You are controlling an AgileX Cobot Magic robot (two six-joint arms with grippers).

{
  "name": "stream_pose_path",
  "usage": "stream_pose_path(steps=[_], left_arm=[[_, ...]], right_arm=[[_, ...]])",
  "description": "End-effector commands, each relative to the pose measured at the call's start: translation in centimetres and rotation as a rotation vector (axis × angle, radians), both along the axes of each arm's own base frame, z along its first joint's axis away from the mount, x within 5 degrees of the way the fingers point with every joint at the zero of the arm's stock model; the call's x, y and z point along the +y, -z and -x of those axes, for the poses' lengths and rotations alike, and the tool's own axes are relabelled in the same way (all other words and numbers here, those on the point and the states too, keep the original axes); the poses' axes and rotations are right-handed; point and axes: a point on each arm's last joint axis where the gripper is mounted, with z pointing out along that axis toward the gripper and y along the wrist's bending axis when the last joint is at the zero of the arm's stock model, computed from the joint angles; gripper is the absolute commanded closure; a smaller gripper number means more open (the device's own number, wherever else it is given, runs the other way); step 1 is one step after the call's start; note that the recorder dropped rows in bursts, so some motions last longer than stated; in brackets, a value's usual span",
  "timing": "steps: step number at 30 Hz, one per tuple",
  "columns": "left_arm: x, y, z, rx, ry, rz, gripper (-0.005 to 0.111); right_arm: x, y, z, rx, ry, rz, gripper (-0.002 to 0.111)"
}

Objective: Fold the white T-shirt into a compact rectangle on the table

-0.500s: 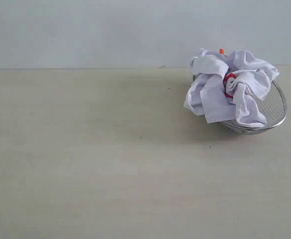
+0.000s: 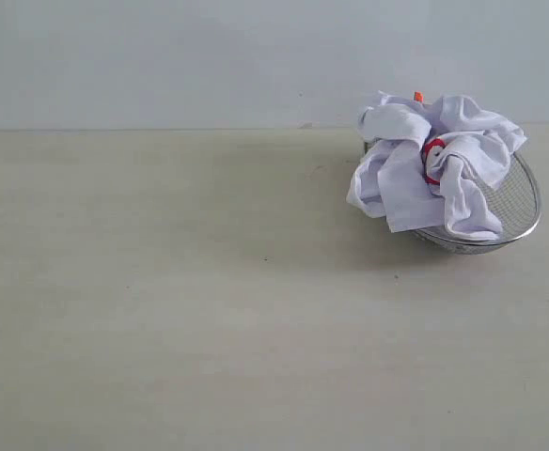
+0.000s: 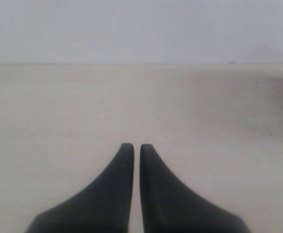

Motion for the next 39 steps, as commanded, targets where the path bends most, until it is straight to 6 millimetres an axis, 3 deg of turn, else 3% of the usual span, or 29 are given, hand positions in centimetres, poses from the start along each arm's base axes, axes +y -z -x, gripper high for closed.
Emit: stream_pose_path(steps=[1,12,15,18,21,22,30,34,39], left_arm=[[0.0,0.0,0.0,-0.002,-0.006,0.009,0.102],[0.0,0.0,0.0,-0.002,-0.006,0.009,0.102],[0.0,0.0,0.0,-0.002,-0.006,0.009,0.102],[0.0,0.0,0.0,-0.002,-0.006,0.009,0.102],[0.0,0.0,0.0,-0.002,-0.006,0.009,0.102],[0.0,0.0,0.0,-0.002,-0.006,0.009,0.102],[0.0,0.0,0.0,-0.002,-0.006,0.009,0.102],[0.0,0.0,0.0,-0.002,-0.006,0.009,0.102],[0.0,0.0,0.0,-0.002,-0.006,0.009,0.102]], right_arm=[[0.0,-0.1,0.0,-0.015,0.003,0.003,0.107],[0.0,-0.2,0.0,-0.02,0.003,0.002,0.107],[0.0,-1.0,0.0,-0.105,0.005,-0.032,0.107],[-0.1,-2.9,0.1,-0.318,0.014,-0.258,0.107],[-0.6,-5.0,0.7,-0.566,0.019,-0.376,0.107],[-0.6,-5.1,0.8,-0.575,0.015,-0.39,0.107],[-0.1,-11.3,0.7,-0.481,-0.013,-0.284,0.107],[0.0,-14.5,-1.9,-0.308,-0.004,-0.282,0.107],[0.2,-17.6,-8.2,-0.052,0.013,-0.252,0.107]])
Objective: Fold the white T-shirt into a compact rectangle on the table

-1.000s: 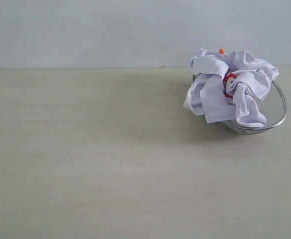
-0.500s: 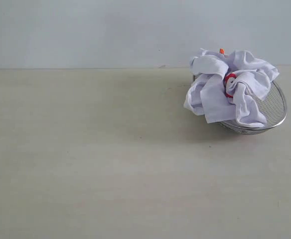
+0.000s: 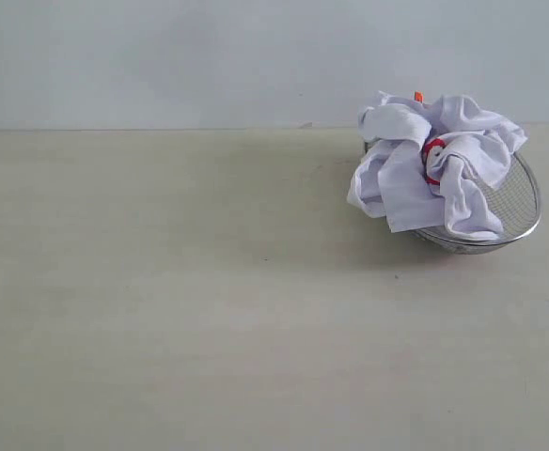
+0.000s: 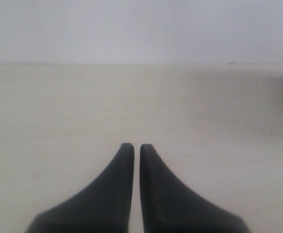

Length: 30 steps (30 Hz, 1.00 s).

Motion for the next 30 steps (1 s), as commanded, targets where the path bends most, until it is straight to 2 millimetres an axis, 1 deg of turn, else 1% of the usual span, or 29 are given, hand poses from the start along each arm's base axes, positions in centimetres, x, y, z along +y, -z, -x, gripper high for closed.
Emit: stream_pose_path(steps=[1,2,4,6,9,10,12,15,16,18,19,21,22,23,24,25,26,27,28,29,30], left_arm=[[0.0,0.0,0.0,-0.002,-0.006,0.009,0.102],[0.0,0.0,0.0,-0.002,-0.006,0.009,0.102],[0.0,0.0,0.0,-0.002,-0.006,0.009,0.102],[0.0,0.0,0.0,-0.002,-0.006,0.009,0.102],[0.0,0.0,0.0,-0.002,-0.006,0.009,0.102],[0.0,0.0,0.0,-0.002,-0.006,0.009,0.102],[0.0,0.0,0.0,-0.002,-0.006,0.009,0.102],[0.0,0.0,0.0,-0.002,-0.006,0.009,0.102],[0.0,0.0,0.0,-0.002,-0.006,0.009,0.102],[0.0,0.0,0.0,-0.002,-0.006,0.009,0.102],[0.0,0.0,0.0,-0.002,-0.006,0.009,0.102],[0.0,0.0,0.0,-0.002,-0.006,0.009,0.102],[0.0,0.0,0.0,-0.002,-0.006,0.009,0.102],[0.0,0.0,0.0,-0.002,-0.006,0.009,0.102],[0.0,0.0,0.0,-0.002,-0.006,0.009,0.102],[0.0,0.0,0.0,-0.002,-0.006,0.009,0.102],[0.0,0.0,0.0,-0.002,-0.006,0.009,0.102],[0.0,0.0,0.0,-0.002,-0.006,0.009,0.102],[0.0,0.0,0.0,-0.002,-0.006,0.009,0.102],[0.0,0.0,0.0,-0.002,-0.006,0.009,0.102],[0.0,0.0,0.0,-0.002,-0.006,0.009,0.102]], right_arm=[[0.1,-1.7,-6.1,0.256,-0.014,0.036,0.107],[0.1,-2.2,-7.8,0.302,-0.016,0.046,0.107],[0.1,-2.3,-10.7,0.398,-0.017,0.066,0.107],[0.0,-2.3,-13.7,0.494,-0.015,0.104,0.107],[-0.2,-1.7,-17.6,0.641,-0.011,0.159,0.107],[-0.5,-1.8,-18.6,0.664,-0.001,0.157,0.107],[-1.2,-1.5,-20.9,0.73,0.006,0.177,0.107],[-2.7,-1.1,-23.4,0.787,0.027,0.228,0.106],[-3.1,-0.8,-24.2,0.802,0.028,0.25,0.104],[-3.8,-0.3,-25.8,0.815,0.017,0.321,0.092],[-4.1,-0.1,-26.5,0.822,0.013,0.344,0.083],[-4.3,0.9,-28.1,0.841,-0.005,0.38,0.058],[-4.3,1.4,-28.8,0.847,-0.012,0.389,0.048],[-4.5,2.5,-29.9,0.865,-0.023,0.409,0.039],[-4.5,3.1,-30.6,0.875,-0.029,0.417,0.038],[-4.7,4.7,-32.1,0.897,-0.039,0.425,0.042],[-4.7,5.6,-32.7,0.904,-0.042,0.421,0.044],[-4.6,7.1,-33.9,0.898,-0.073,0.43,0.044],[-4.5,7.6,-34.4,0.894,-0.09,0.442,0.044],[-4.3,8.9,-35.3,0.872,-0.116,0.451,0.044],[-4.3,9.3,-35.6,0.856,-0.123,0.449,0.044]])
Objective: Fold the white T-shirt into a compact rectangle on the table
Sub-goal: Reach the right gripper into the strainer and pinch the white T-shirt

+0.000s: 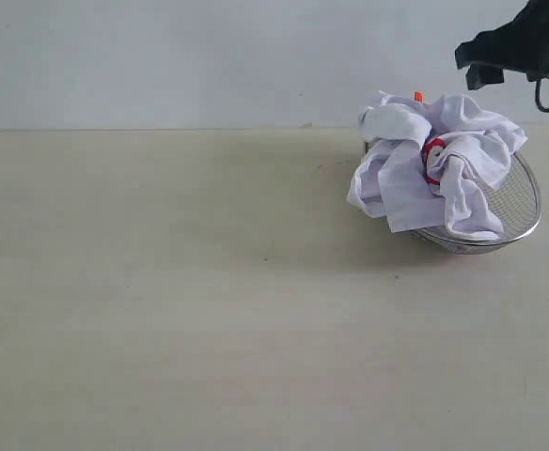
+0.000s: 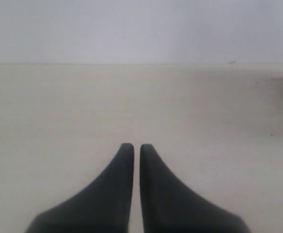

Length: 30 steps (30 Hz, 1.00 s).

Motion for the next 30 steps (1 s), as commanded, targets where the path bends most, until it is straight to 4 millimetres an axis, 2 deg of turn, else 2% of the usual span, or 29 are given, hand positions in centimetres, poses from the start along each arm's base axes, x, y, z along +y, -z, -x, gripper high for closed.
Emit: stream_pose_path(steps=[1,6,10,16,18,20,23,24,25,28,30], left_arm=[[0.0,0.0,0.0,-0.002,-0.006,0.009,0.102],[0.0,0.0,0.0,-0.002,-0.006,0.009,0.102],[0.0,0.0,0.0,-0.002,-0.006,0.009,0.102],[0.0,0.0,0.0,-0.002,-0.006,0.009,0.102],[0.0,0.0,0.0,-0.002,-0.006,0.009,0.102],[0.0,0.0,0.0,-0.002,-0.006,0.009,0.102],[0.0,0.0,0.0,-0.002,-0.006,0.009,0.102],[0.0,0.0,0.0,-0.002,-0.006,0.009,0.102],[0.0,0.0,0.0,-0.002,-0.006,0.009,0.102],[0.0,0.0,0.0,-0.002,-0.006,0.009,0.102],[0.0,0.0,0.0,-0.002,-0.006,0.009,0.102]], right_arm=[[0.0,2.3,-2.1,-0.069,-0.059,0.001,0.044],[-0.3,4.9,-3.8,-0.128,-0.079,0.064,0.044],[-0.4,7.3,-4.7,-0.127,-0.059,0.047,0.044],[-0.1,9.0,-5.0,-0.102,-0.063,0.044,0.047],[0.0,9.3,-5.1,-0.096,-0.068,0.045,0.054],[0.4,9.4,-5.1,-0.094,-0.075,0.045,0.066],[0.8,9.4,-5.2,-0.094,-0.084,0.044,0.091],[0.9,9.4,-5.1,-0.091,-0.087,0.043,0.103],[0.9,9.2,-5.1,-0.089,-0.084,0.037,0.108],[1.0,7.8,-4.8,-0.108,-0.083,0.033,0.108],[0.8,6.2,-4.5,-0.141,-0.066,0.021,0.108]])
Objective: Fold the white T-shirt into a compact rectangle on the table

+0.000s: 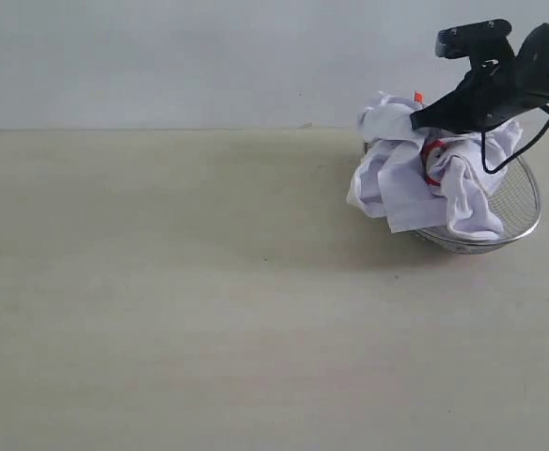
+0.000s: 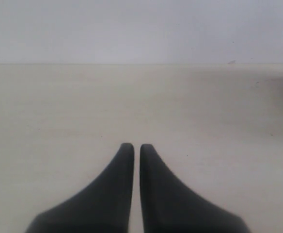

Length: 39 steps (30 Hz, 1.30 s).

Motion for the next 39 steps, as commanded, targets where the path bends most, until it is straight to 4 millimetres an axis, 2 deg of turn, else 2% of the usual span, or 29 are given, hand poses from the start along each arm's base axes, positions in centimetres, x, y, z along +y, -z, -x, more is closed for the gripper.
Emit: stream_pose_path(steps=[1,6,9,17,29,39], left_arm=[[0.0,0.0,0.0,-0.002,-0.006,0.009,0.102],[0.0,0.0,0.0,-0.002,-0.006,0.009,0.102],[0.0,0.0,0.0,-0.002,-0.006,0.009,0.102],[0.0,0.0,0.0,-0.002,-0.006,0.009,0.102],[0.0,0.0,0.0,-0.002,-0.006,0.009,0.102],[0.0,0.0,0.0,-0.002,-0.006,0.009,0.102]], right_arm=[[-0.2,-4.0,0.6,-0.08,0.026,-0.024,0.108],[-0.8,-9.2,2.2,-0.175,0.066,-0.057,0.108],[-1.0,-11.5,3.3,-0.202,0.08,-0.074,0.108],[-0.4,-16.0,6.3,-0.204,0.086,-0.135,0.108],[1.3,-23.8,12.8,-0.277,0.025,-0.239,0.108],[2.5,-27.6,17.1,-0.333,-0.021,-0.329,0.108]])
